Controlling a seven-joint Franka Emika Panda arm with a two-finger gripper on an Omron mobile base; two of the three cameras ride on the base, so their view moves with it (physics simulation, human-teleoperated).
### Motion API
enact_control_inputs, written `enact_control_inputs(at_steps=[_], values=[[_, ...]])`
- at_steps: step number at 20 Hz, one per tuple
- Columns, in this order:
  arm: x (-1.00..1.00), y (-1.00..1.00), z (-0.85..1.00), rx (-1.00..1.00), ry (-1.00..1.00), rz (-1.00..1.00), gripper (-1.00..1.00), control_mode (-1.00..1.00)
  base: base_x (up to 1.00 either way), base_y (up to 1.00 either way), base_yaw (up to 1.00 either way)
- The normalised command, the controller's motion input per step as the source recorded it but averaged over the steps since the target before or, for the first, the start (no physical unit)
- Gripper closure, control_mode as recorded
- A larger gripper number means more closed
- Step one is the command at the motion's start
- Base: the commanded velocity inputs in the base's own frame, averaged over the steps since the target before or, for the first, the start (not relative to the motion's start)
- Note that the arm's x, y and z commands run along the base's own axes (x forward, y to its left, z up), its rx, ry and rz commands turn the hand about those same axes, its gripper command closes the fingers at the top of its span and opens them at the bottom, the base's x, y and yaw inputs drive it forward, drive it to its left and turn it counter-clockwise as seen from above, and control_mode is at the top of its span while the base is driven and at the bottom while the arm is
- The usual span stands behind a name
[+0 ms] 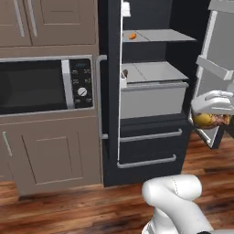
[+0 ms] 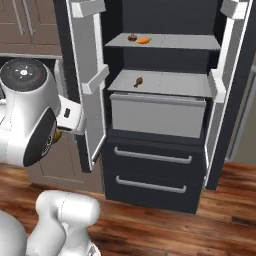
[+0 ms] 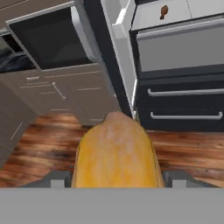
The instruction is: Gather the mushroom and carrot from the fridge and place them on a tray on the dining counter. Then gather the chicken drumsticks from the fridge and place them on the other tray.
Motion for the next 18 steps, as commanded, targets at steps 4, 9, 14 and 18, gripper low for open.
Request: enact_control_inputs(at_steps=[4,9,14,18], values=[[0.00,0.00,0.00,0.00,0.00,0.00,1.00,1.00,-0.73,0.76,0.23],[0.00,0.00,0.00,0.00,0.00,0.00,1.00,1.00,-0.56,0.77,0.30],[0.00,0.00,0.00,0.00,0.00,0.00,1.00,1.00,-0.41,0.86,0.32],[0.00,0.00,0.00,0.00,0.00,0.00,1.00,1.00,-0.28,0.95,0.32]])
